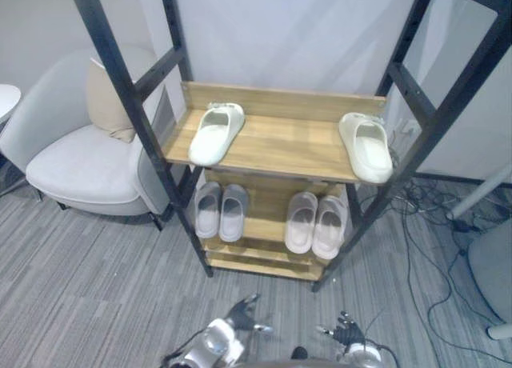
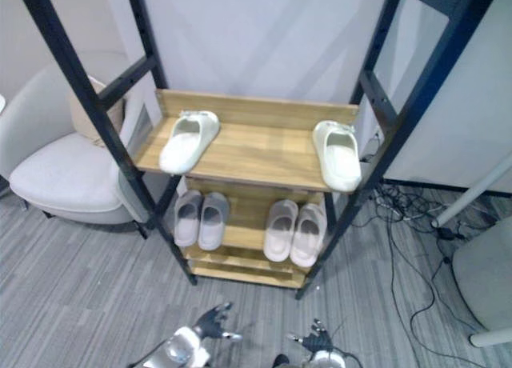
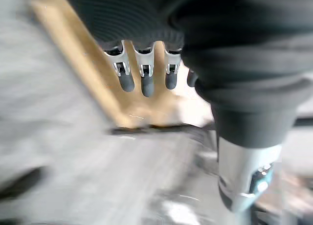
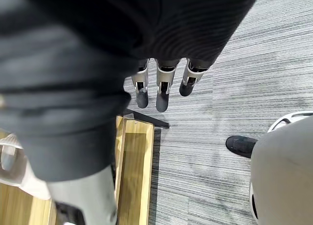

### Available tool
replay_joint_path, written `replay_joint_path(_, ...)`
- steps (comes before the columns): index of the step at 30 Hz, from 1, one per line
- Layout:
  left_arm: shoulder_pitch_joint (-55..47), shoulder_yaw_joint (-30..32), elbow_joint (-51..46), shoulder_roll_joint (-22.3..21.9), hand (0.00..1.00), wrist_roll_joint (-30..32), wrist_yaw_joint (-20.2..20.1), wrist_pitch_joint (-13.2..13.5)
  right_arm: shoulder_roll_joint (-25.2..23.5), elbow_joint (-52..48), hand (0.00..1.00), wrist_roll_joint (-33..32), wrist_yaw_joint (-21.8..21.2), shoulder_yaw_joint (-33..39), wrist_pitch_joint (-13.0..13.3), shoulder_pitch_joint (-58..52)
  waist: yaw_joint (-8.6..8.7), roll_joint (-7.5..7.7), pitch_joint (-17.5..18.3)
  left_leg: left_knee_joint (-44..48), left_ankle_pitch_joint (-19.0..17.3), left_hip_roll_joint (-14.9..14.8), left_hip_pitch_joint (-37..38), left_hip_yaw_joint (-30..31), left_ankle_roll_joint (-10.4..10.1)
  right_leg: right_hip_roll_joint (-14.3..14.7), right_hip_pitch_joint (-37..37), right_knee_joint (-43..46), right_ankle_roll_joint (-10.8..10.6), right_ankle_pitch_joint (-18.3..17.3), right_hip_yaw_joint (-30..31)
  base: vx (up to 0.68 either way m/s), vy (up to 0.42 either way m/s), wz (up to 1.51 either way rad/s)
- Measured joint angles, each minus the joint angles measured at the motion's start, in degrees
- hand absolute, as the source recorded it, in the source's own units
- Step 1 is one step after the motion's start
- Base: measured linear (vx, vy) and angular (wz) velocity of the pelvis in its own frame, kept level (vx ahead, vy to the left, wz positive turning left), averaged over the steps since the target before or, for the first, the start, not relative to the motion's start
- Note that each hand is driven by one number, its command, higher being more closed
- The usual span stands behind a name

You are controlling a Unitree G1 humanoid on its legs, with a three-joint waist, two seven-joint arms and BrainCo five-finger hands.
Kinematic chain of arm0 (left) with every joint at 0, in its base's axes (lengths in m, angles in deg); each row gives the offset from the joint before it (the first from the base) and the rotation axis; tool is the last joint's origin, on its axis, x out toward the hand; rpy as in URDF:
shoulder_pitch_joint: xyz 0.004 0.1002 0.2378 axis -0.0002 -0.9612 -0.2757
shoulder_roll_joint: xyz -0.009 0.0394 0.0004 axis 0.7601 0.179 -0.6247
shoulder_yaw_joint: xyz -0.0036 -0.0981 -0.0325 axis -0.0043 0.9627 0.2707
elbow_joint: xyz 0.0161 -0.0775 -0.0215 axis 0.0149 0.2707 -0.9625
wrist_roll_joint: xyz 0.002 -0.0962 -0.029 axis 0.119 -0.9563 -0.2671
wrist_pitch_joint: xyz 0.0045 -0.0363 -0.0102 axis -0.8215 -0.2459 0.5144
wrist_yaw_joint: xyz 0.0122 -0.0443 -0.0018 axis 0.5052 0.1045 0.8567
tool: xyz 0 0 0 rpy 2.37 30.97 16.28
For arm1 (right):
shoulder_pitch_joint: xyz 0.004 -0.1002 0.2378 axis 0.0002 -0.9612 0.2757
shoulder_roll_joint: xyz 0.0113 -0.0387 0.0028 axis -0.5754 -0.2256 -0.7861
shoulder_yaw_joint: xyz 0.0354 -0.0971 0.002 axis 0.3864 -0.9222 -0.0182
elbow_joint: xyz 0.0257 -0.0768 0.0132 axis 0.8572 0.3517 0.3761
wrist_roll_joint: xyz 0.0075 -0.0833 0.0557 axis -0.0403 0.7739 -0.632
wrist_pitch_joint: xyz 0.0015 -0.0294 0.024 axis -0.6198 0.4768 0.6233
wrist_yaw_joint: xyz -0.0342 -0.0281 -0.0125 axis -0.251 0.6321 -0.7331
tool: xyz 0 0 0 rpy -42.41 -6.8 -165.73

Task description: Organize the slippers on the shoe rack

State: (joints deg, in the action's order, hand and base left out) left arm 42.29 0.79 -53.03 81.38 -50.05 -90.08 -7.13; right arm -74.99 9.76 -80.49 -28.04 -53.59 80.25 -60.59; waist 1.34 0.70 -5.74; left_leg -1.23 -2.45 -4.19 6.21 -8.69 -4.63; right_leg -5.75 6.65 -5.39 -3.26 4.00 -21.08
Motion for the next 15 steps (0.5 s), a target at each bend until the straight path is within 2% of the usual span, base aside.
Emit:
replay_joint_path(1,0.5,-0.8,-5.2,0.3,0.0,0.0,0.0,1.2,0.1,0.0,0.0,0.0,0.0,0.0,0.1,-0.1,0.25,-0.35,0.3,-0.3,0.0,0.0,0.1,0.0,0.0,0.1,0.0,0.1,0.0,-0.2,0.0,0.07,0.015,0.0)
replay_joint_path(5,6.0,-0.5,-15.8,0.8,0.0,-1.0,0.2,3.2,0.6,-0.3,0.0,0.0,0.0,-0.5,0.3,-0.1,0.93,-1.24,1.0,-0.8,0.4,-0.1,0.9,0.1,0.2,0.6,0.0,0.3,0.3,-0.3,0.0,0.1,0.014,0.0)
replay_joint_path(11,13.4,4.5,-22.6,0.9,0.0,-2.9,1.6,4.2,1.8,-0.8,0.0,0.2,-0.2,-2.5,0.4,-0.1,1.59,-1.27,1.2,-1.3,0.3,-0.4,1.0,0.1,0.1,1.0,-0.1,0.3,0.5,-0.5,0.0,0.08,0.008,-0.02)
replay_joint_path(15,19.6,11.3,-22.9,3.2,0.0,-3.8,5.7,4.7,2.1,-0.8,0.0,0.3,-0.8,-2.7,0.4,-0.1,1.88,-0.69,1.2,-1.9,0.3,-0.2,1.8,-0.4,0.2,0.9,0.0,0.3,0.5,-0.5,0.4,0.03,0.028,-0.05)
